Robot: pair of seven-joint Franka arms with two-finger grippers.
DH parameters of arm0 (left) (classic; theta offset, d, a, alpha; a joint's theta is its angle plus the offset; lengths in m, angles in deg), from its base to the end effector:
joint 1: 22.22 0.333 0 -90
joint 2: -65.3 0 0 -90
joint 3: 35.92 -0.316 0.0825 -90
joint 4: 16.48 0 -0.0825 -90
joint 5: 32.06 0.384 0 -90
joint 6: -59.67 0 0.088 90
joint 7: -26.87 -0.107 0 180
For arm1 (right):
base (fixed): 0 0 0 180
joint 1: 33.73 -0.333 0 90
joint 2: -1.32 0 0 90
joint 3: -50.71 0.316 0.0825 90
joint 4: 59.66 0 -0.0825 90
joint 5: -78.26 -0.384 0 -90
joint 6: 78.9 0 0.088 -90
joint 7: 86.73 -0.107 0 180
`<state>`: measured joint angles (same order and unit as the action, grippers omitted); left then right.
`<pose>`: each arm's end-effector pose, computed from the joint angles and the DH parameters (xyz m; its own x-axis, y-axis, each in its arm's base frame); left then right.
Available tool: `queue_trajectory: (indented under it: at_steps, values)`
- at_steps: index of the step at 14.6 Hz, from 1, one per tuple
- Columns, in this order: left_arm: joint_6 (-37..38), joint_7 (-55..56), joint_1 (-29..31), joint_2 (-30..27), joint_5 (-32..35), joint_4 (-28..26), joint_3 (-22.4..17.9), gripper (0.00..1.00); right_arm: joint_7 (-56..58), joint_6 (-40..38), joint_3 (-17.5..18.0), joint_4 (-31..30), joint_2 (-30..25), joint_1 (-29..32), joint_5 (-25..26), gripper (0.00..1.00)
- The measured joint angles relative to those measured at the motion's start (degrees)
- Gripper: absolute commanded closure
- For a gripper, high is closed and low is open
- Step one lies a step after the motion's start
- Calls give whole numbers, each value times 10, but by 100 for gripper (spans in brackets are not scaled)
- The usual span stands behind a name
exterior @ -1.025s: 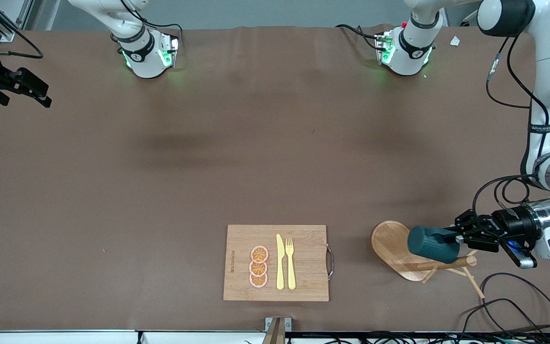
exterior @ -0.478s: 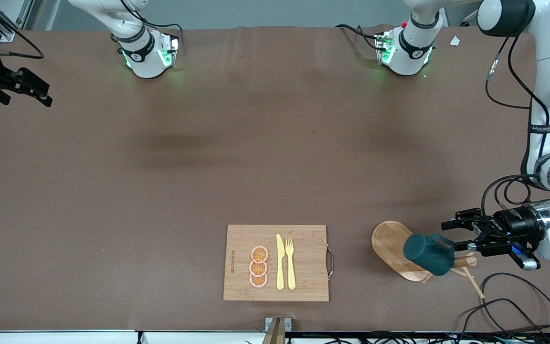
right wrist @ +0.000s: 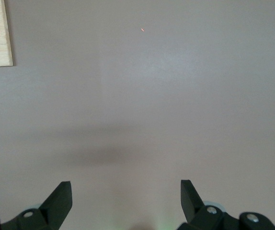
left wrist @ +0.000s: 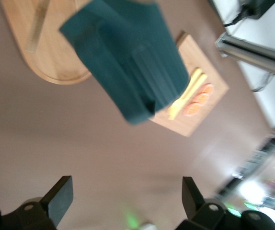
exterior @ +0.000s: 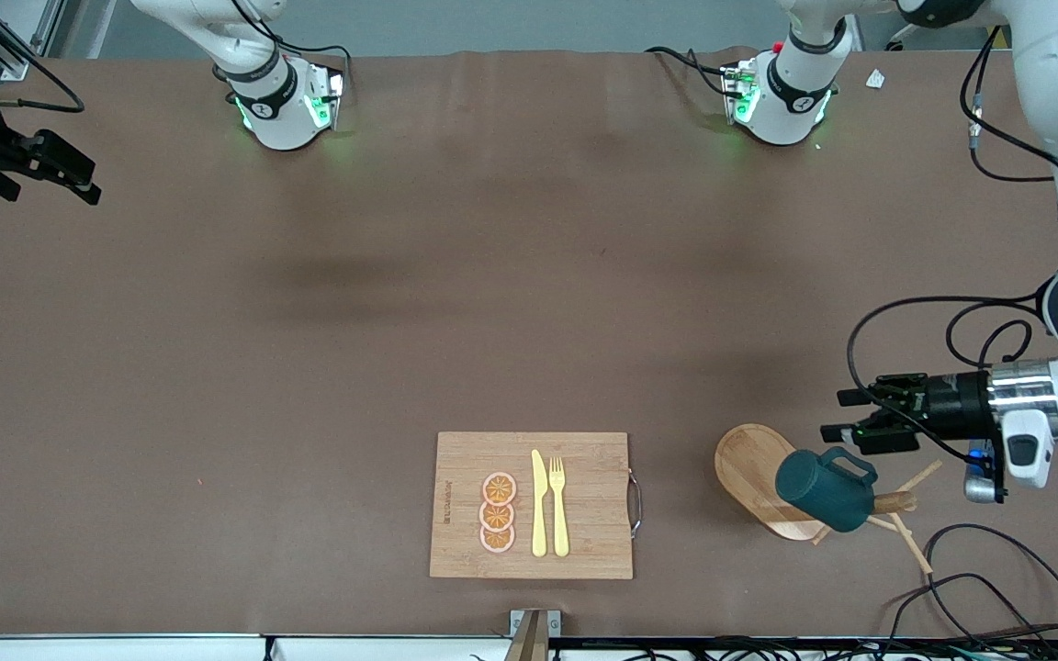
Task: Pass cup and hang on rack
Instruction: 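Open the left gripper and release the mug handle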
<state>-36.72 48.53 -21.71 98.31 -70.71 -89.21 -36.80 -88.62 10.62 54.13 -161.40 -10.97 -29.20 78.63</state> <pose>0.7097 -0.0457 0.4283 0.8404 0.3745 -0.3917 0.5344 -0.6928 0.4842 0.4847 -0.0069 0.6384 0.9986 -0.0537 0.0015 -0.0538 -0.9984 0.0191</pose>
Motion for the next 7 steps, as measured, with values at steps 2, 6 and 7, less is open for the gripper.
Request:
queue_trajectory:
  at_steps: [2,6,7]
  values:
    - [-1,1,-27,-33,125,1,5,0,0,0,2,3,0,0,0,0]
    - [45,-1,-74,-99,300,1,10,0,0,-1,2,4,3,0,0,0]
    - [62,-11,-78,-113,314,2,10,0,0,-1,2,6,3,0,0,0]
